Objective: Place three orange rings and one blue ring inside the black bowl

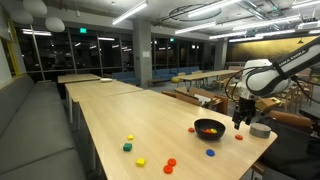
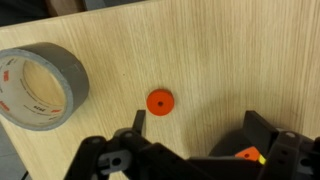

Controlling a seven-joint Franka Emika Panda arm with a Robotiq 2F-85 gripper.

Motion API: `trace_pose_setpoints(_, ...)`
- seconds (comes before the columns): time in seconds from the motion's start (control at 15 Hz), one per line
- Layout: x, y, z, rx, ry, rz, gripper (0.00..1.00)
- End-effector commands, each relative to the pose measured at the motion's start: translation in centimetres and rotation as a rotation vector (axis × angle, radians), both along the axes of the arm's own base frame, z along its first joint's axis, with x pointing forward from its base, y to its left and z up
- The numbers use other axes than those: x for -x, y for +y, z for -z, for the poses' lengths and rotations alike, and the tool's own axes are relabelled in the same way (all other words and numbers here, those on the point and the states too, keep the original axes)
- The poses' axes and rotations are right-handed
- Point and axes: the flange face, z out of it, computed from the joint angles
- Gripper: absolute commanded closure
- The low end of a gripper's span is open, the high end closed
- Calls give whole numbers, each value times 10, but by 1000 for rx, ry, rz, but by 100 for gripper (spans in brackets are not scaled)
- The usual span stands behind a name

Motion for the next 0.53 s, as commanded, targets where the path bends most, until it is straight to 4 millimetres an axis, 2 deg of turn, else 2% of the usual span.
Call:
trace_pose_setpoints(0.0,1,-10,12,-24,4,-73,0)
trace_pose_setpoints(0.47,4,-32,40,-65,45,-85,0)
